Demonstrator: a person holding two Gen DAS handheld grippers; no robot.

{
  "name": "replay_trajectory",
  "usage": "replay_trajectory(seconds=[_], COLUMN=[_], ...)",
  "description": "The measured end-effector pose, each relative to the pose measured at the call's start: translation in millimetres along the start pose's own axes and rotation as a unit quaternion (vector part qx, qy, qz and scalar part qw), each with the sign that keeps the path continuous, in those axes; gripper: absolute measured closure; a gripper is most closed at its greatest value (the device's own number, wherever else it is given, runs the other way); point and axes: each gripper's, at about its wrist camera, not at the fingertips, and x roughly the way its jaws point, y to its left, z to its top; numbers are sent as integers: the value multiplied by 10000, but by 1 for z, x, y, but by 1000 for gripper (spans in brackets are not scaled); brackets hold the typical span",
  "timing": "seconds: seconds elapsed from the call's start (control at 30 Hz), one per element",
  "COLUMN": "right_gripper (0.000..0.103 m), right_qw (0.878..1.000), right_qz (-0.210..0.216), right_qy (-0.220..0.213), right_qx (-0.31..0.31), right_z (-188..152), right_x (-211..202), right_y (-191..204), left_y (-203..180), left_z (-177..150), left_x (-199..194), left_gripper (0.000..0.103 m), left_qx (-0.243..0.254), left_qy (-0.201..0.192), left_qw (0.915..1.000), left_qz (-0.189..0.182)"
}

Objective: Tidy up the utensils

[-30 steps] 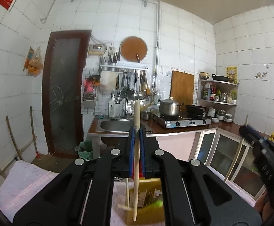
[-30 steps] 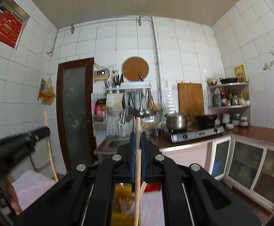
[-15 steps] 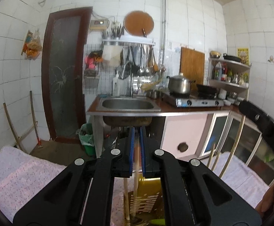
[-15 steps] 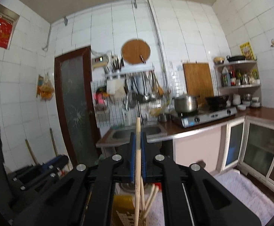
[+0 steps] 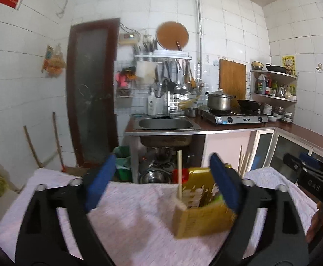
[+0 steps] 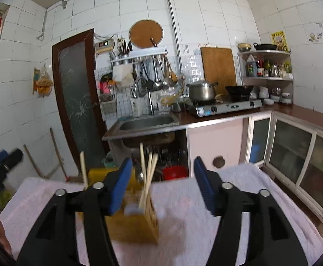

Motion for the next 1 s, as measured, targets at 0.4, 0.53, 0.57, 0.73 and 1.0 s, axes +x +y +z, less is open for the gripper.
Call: replay_trajectory(seconds=[0.4, 0.53, 0.57, 0.73, 1.0], right_gripper=[4, 4, 4, 4, 4], right_qw=[9993, 9994, 9994, 9993, 9984], right_qz=[-140, -155, -181, -192, -216], right_qy=[172, 211, 202, 196, -197], right_qx=[-314, -227, -237, -257, -485], right_z=[-94, -120, -126, -150, -170], right_x=[-114, -129, -131, -136, -142], right_y=[9, 5, 5, 6, 19], left_y=[51, 52, 51, 51, 46], left_z=[-83, -117, -123, -158, -186], left_x=[-116, -130, -130, -135, -133], left_gripper=[5, 5, 5, 5, 5], left_qx=[-240, -154, -131, -325, -390], left_qy=[352, 464, 490, 577, 426], left_qw=[9987, 9983, 9982, 9974, 9975], left_qz=[271, 305, 332, 270, 412])
